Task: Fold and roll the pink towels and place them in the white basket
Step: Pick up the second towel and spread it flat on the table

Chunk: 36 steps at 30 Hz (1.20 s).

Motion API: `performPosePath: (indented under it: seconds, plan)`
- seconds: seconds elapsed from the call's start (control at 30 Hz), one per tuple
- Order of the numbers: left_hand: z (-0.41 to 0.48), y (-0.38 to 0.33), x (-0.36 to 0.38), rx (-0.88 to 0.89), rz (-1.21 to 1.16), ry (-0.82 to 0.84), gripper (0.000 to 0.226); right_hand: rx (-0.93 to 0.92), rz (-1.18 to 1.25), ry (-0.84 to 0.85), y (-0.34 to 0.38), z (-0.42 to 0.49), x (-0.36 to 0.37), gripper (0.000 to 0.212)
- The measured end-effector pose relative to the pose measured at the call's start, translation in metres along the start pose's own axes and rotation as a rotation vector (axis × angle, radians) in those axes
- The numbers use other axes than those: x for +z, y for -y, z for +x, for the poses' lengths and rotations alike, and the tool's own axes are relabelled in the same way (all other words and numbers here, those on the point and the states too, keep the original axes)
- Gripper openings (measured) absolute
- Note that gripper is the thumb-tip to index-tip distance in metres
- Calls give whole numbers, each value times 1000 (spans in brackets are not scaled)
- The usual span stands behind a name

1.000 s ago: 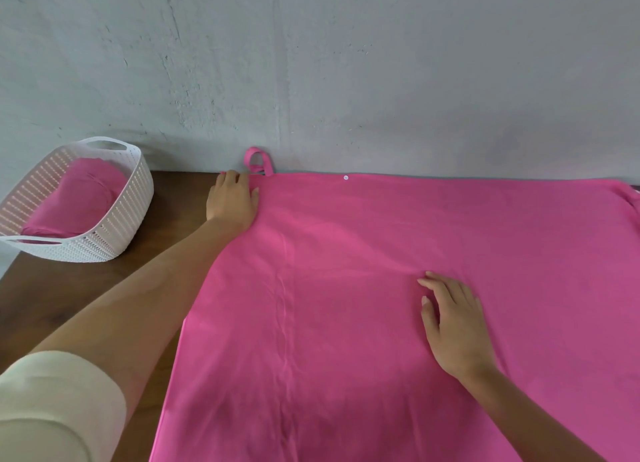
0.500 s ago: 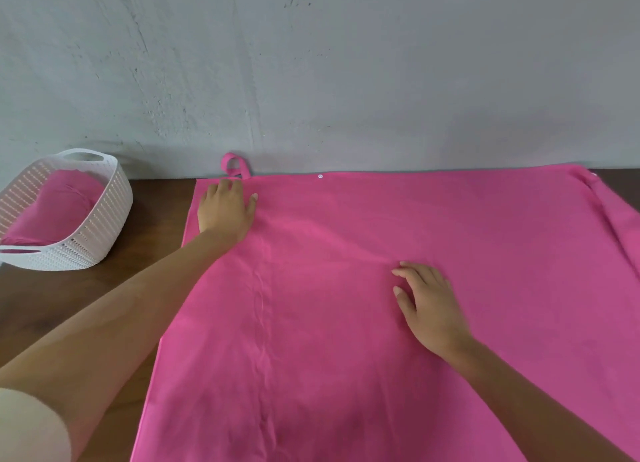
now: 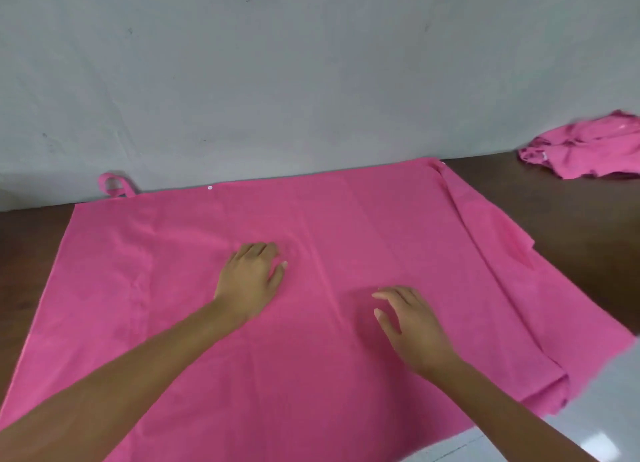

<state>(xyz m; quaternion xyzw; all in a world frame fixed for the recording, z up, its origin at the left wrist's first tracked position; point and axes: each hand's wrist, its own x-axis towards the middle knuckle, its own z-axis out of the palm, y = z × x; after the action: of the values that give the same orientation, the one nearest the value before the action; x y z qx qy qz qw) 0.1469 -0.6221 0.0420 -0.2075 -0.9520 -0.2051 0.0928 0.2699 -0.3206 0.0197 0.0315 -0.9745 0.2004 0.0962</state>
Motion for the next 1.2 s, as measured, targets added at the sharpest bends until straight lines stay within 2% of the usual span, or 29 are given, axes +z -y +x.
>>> performPosePath:
  seconds: [0.1,0.23,0.43,0.53,0.7,0.9,1.03,1.2]
  plan:
    - [-10,-65,26,73,-54,34,31,17,-40,-34,-39,-31,-24,33]
    - [-21,-150,61,151,-86,114,39,105,-75,-82,-95,-71,-58,37]
    - [-32,-248,115,214,-55,231,49,398,-75,-159,-175,-125,-96,38]
    - [-33,-291,136,222,-27,257,57,495,-86,-136,-202,-147,-109,41]
    - [-25,-347,166,195,11,269,80,392,-130,-86,-221,-171,-112,39]
    - [-4,-382,188,196,75,313,93,398,-163,-234,-238,-183,-102,27]
    - [-5,-384,198,209,108,300,87,373,-176,-296,-239,-180,-95,23]
    - [-7,-381,203,221,119,261,81,255,-208,-315,-251,-174,-92,14]
